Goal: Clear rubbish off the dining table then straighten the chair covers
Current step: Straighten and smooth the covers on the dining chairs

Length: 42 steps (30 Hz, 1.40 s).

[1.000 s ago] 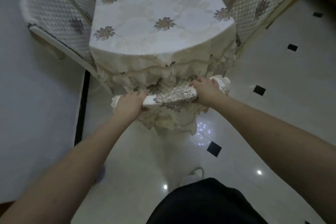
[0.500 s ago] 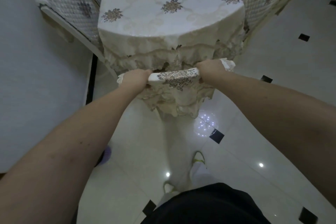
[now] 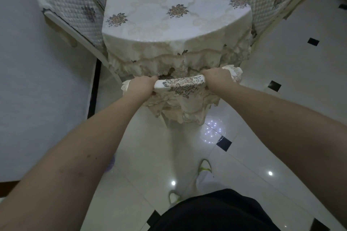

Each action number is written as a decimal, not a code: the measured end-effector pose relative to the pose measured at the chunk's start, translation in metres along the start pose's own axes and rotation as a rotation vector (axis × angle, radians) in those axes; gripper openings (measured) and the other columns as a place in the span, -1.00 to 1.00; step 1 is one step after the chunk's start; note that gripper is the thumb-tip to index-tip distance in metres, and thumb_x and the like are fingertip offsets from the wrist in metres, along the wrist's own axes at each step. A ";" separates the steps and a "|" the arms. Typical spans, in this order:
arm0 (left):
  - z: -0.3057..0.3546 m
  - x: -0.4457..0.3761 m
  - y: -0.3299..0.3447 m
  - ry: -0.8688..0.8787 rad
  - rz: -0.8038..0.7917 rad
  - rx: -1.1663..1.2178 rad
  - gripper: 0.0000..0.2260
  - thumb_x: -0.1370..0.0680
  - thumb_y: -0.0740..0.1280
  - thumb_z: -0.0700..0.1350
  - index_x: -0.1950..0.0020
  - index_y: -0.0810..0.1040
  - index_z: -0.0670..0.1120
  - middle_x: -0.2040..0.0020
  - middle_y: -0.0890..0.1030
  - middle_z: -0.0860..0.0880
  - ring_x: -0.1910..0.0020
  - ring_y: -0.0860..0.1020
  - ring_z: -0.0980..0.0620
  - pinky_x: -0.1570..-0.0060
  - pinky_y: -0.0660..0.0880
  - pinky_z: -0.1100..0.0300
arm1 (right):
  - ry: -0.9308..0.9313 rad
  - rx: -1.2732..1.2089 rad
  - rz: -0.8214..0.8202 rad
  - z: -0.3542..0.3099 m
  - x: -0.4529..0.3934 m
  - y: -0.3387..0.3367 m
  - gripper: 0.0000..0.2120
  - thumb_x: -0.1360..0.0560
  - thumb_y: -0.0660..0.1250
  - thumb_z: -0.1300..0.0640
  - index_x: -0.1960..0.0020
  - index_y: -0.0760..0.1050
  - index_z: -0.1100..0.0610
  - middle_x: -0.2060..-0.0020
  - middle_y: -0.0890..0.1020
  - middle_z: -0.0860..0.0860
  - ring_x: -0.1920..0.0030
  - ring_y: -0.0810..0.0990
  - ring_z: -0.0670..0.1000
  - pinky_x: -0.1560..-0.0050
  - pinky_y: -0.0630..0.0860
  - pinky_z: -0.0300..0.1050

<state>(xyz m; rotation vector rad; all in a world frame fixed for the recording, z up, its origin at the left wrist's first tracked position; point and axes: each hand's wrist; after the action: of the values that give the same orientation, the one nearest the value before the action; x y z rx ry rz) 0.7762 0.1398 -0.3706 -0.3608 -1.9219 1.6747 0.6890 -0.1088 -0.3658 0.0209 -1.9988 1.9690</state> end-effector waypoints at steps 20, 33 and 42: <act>0.015 0.043 0.053 -0.121 0.286 0.307 -0.25 -0.48 0.33 0.21 -0.53 0.07 -0.03 -0.51 0.20 -0.18 -0.53 0.08 -0.17 -0.42 0.16 -0.21 | -0.131 -0.228 0.203 0.002 0.040 0.040 -0.34 -0.53 0.13 -0.24 -0.52 0.04 0.03 -0.48 0.19 0.09 -0.50 0.05 0.12 -0.48 -0.15 0.11; 0.023 0.035 0.045 -0.175 0.373 0.261 -0.53 -0.56 0.02 0.17 -0.29 0.39 -0.12 -0.23 0.46 -0.12 -0.29 0.39 -0.18 -0.19 0.38 -0.16 | -0.180 -0.270 0.399 0.010 0.031 0.055 -0.56 -0.56 -0.01 -0.19 -0.33 0.28 0.03 -0.31 0.43 0.14 -0.40 0.31 0.19 -0.44 0.00 0.16; 0.036 0.049 0.043 -0.225 0.259 0.292 -0.26 -0.50 0.31 0.10 -0.55 0.08 -0.17 -0.53 0.19 -0.20 -0.53 0.11 -0.18 -0.42 0.19 -0.16 | -0.164 -0.256 0.305 0.004 0.042 0.049 -0.37 -0.54 0.24 -0.10 -0.49 0.03 0.00 -0.51 0.20 0.14 -0.53 0.07 0.15 -0.47 -0.02 0.17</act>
<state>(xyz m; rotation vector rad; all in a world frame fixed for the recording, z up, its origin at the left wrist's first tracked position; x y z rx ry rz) 0.7090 0.1449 -0.4033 -0.3287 -1.8050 2.2156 0.6366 -0.1013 -0.4025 -0.2011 -2.4745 1.9173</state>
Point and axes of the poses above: each hand's wrist, its own x-axis away from the middle knuckle, its own y-axis out of the palm, z = x × y
